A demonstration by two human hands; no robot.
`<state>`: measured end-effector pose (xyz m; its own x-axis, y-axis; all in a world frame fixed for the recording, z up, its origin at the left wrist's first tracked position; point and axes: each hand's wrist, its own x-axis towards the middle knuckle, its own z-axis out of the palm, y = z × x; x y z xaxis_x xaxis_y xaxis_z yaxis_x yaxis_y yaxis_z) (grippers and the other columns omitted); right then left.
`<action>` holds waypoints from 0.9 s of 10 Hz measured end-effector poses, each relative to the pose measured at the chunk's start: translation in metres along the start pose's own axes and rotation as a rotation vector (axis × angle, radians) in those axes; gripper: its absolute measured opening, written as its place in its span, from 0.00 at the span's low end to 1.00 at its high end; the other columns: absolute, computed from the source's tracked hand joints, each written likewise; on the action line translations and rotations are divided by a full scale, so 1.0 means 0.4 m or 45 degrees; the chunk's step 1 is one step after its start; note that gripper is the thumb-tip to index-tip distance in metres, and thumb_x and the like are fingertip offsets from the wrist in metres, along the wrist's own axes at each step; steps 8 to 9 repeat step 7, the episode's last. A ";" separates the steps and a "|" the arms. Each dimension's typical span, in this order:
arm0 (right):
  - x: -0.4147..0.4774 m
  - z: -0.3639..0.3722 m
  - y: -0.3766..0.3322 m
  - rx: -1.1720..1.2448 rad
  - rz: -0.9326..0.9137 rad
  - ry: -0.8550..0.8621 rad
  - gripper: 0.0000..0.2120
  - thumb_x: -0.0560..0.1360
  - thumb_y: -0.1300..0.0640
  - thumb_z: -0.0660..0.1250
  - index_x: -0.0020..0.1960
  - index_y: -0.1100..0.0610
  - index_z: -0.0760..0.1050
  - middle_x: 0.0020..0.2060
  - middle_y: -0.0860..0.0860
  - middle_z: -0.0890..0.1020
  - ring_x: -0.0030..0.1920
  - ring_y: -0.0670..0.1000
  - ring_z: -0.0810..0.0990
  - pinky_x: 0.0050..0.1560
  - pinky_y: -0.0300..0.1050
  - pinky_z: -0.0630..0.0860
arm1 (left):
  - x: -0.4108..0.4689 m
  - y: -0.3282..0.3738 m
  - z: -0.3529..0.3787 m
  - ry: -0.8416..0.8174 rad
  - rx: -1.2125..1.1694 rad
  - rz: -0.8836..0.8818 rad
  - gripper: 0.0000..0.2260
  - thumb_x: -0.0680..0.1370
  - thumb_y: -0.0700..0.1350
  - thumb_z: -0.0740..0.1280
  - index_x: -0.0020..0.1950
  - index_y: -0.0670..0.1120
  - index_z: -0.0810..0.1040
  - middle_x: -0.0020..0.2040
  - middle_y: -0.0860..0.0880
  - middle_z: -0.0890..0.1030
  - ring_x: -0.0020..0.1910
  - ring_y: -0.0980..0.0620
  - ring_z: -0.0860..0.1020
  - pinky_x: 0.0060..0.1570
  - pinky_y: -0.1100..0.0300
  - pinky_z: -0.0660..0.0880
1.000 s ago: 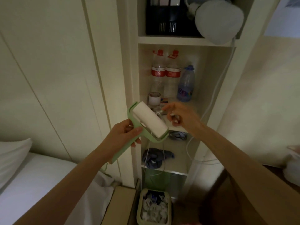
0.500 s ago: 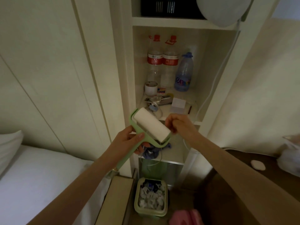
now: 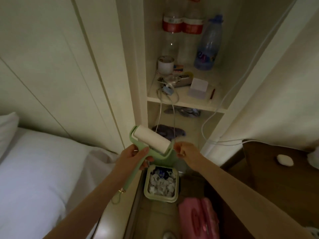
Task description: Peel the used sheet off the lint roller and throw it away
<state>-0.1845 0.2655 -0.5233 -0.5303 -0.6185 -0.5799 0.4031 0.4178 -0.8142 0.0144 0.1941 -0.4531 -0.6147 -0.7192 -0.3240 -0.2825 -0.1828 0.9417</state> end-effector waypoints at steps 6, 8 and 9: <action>0.320 -0.049 0.474 0.107 0.584 0.145 0.05 0.77 0.57 0.58 0.46 0.59 0.68 0.29 0.53 0.69 0.25 0.49 0.65 0.37 0.46 0.72 | 0.128 -0.396 0.046 0.126 -0.139 -0.175 0.03 0.77 0.40 0.63 0.49 0.45 0.75 0.37 0.45 0.84 0.24 0.57 0.78 0.26 0.66 0.75; 0.279 -0.052 0.449 -0.006 0.579 0.140 0.08 0.77 0.58 0.60 0.53 0.61 0.71 0.43 0.57 0.75 0.37 0.52 0.71 0.48 0.51 0.70 | 0.103 -0.372 0.043 0.124 -0.147 -0.170 0.02 0.77 0.40 0.63 0.48 0.46 0.75 0.37 0.45 0.84 0.24 0.57 0.78 0.26 0.66 0.75; 0.279 -0.052 0.449 -0.006 0.579 0.140 0.08 0.77 0.58 0.60 0.53 0.61 0.71 0.43 0.57 0.75 0.37 0.52 0.71 0.48 0.51 0.70 | 0.103 -0.372 0.043 0.124 -0.147 -0.170 0.02 0.77 0.40 0.63 0.48 0.46 0.75 0.37 0.45 0.84 0.24 0.57 0.78 0.26 0.66 0.75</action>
